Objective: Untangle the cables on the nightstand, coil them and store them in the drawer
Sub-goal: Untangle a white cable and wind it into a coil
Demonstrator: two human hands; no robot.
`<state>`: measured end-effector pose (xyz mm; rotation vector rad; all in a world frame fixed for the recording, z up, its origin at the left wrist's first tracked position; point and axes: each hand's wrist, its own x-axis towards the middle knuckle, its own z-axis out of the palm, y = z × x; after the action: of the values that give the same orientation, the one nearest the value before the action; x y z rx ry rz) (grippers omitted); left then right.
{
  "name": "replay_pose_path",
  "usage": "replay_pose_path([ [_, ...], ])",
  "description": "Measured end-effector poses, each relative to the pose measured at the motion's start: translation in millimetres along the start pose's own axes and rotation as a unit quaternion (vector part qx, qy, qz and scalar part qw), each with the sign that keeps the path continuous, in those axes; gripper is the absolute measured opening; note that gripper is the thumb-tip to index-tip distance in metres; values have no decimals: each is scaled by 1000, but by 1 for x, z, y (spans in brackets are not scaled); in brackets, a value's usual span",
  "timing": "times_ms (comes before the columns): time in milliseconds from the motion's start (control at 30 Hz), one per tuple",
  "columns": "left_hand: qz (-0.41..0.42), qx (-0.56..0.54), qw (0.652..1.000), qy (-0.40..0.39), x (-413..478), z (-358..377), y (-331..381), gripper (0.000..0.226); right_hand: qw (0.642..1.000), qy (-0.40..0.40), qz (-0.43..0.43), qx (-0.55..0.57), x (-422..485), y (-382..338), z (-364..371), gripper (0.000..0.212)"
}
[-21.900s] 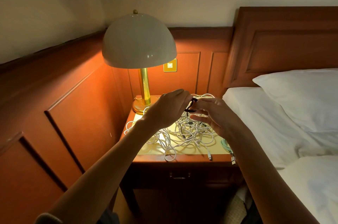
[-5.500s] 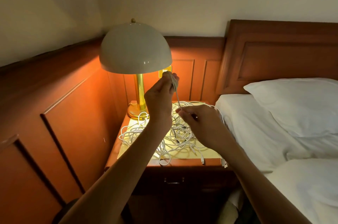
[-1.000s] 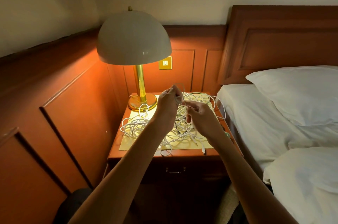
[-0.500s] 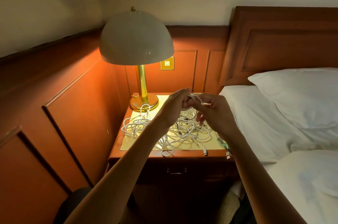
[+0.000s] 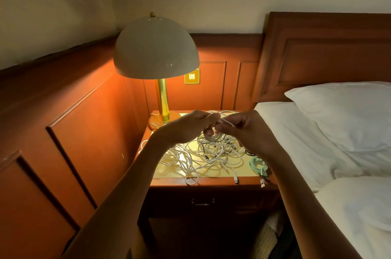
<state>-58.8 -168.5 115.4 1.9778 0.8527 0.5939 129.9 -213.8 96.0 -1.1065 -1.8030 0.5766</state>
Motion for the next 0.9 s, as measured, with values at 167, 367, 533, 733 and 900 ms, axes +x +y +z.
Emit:
replay_pose_path([
  [167, -34, -10, 999, 10, -7, -3, 9, 49, 998, -11, -9, 60, 5, -2, -1, 19],
  [367, 77, 15, 989, 126, -3, 12, -5, 42, 993, 30, 32, 113, 11, 0, 0, 21],
  [533, 109, 60, 969, 214, -1, 20, -12, 40, 994, 38, 37, 98, 13, 6, 4, 26],
  [733, 115, 124, 958, 231, -2, 23, -21, 34, 989, 104, -90, -48, 7, 15, 3, 9],
  [900, 116, 51, 970, 208, -2, 26, -15, 38, 959, 238, -116, -106, 5, 21, 19, 8],
])
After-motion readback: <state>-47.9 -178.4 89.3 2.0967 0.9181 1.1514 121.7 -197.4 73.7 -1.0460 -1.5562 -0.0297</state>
